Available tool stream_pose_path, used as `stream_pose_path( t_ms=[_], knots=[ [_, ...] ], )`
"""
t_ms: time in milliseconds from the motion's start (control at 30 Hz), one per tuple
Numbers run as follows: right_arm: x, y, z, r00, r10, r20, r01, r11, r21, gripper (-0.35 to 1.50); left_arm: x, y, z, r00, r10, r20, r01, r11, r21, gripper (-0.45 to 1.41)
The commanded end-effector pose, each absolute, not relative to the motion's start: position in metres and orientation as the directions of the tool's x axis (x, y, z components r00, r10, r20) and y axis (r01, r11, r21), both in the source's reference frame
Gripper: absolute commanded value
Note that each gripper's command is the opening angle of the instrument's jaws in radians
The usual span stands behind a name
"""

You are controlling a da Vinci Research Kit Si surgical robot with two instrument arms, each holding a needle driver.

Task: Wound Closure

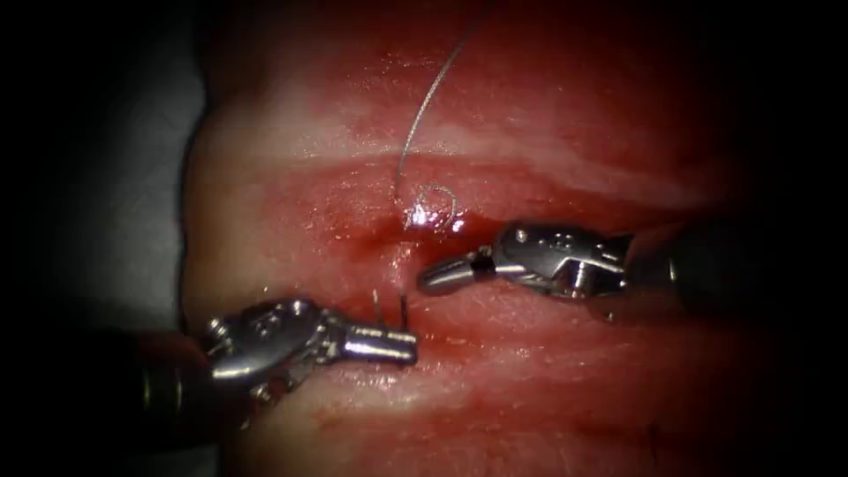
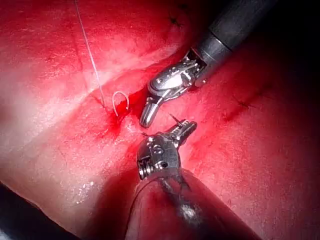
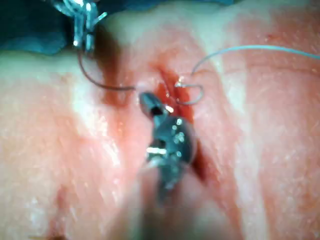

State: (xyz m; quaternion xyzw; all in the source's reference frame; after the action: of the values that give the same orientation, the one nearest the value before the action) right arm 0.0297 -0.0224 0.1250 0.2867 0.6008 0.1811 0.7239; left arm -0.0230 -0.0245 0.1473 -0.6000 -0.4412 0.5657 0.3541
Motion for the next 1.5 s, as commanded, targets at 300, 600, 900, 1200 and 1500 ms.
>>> stream_pose_path(
  t_ms=[300, 600, 900, 1200, 1500],
  knots=[
    [0.0301, -0.023, 0.125, 0.212, 0.609, -0.764, 0.081, 0.768, 0.635, -0.35, -0.023, -0.024, 0.145, 0.026, 0.971, -0.236, 0.211, -0.236, -0.948, -0.45],
    [0.0298, -0.023, 0.125, 0.213, 0.609, -0.764, 0.083, 0.767, 0.636, -0.35, -0.0229, -0.023, 0.142, 0.086, 0.898, -0.432, 0.225, -0.44, -0.869, -0.45],
    [0.0296, -0.023, 0.125, 0.213, 0.61, -0.763, 0.072, 0.769, 0.635, -0.35, -0.0223, -0.021, 0.141, 0.091, 0.589, -0.803, 0.119, -0.807, -0.579, -0.45],
    [0.0297, -0.023, 0.126, 0.213, 0.617, -0.758, -0.051, 0.781, 0.622, 0.02, -0.0222, -0.02, 0.139, -0.018, 0.299, -0.954, 0.059, -0.952, -0.3, -0.45],
    [0.03, -0.023, 0.125, 0.236, 0.599, -0.765, -0.019, 0.79, 0.613, -0.11, -0.0213, -0.018, 0.134, -0.058, 0.134, -0.989, -0.016, -0.991, -0.134, -0.45]
  ],
)
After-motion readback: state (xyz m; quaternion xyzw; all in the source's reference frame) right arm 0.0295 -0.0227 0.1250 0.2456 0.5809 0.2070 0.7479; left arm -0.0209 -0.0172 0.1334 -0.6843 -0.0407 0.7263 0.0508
